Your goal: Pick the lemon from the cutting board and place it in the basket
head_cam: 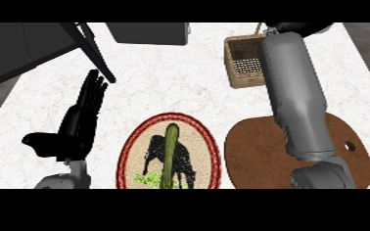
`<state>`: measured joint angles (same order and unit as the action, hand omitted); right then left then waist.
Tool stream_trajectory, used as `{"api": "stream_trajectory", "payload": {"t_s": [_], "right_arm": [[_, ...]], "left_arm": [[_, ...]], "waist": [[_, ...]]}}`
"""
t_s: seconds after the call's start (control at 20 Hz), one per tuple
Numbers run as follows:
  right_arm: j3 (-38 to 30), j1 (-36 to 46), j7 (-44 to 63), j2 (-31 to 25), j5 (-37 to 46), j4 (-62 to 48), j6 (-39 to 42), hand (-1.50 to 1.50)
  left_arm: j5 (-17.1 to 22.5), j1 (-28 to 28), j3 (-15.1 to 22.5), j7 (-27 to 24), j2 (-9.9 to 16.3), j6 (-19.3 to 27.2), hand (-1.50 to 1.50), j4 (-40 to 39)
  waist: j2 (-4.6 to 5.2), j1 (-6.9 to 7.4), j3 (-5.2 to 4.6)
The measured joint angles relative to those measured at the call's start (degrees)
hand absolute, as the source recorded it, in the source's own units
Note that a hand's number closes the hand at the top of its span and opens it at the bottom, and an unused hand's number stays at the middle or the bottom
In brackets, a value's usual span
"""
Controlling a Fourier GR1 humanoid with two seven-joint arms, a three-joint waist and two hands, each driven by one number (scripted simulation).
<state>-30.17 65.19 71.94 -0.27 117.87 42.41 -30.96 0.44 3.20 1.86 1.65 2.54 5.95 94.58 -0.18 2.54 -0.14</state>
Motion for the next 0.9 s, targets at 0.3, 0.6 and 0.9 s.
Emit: {"api": "stream_trajectory", "payload": {"t_s": [0.3, 0.6, 0.9], "right_arm": [[0.32, -0.68, 0.98, 0.08, 4.64, 7.21, 1.93, -1.5], [1.59, -2.3, 0.94, 0.18, 7.59, 17.56, 3.1, -1.5], [8.16, -5.09, 1.2, 0.27, 5.52, 26.91, 5.76, -1.5]], "left_arm": [[-0.31, -0.82, 0.3, 0.18, -0.32, 0.4, 0.0, 0.51], [-0.43, -0.88, 0.07, 0.91, -0.02, 0.54, 0.0, 0.79], [0.16, -0.67, -0.49, 0.65, 0.17, 0.11, 0.0, -0.12]], "waist": [[-0.44, -0.36, -0.02], [-0.95, -0.72, -0.01], [-1.28, -0.47, -0.01]]}}
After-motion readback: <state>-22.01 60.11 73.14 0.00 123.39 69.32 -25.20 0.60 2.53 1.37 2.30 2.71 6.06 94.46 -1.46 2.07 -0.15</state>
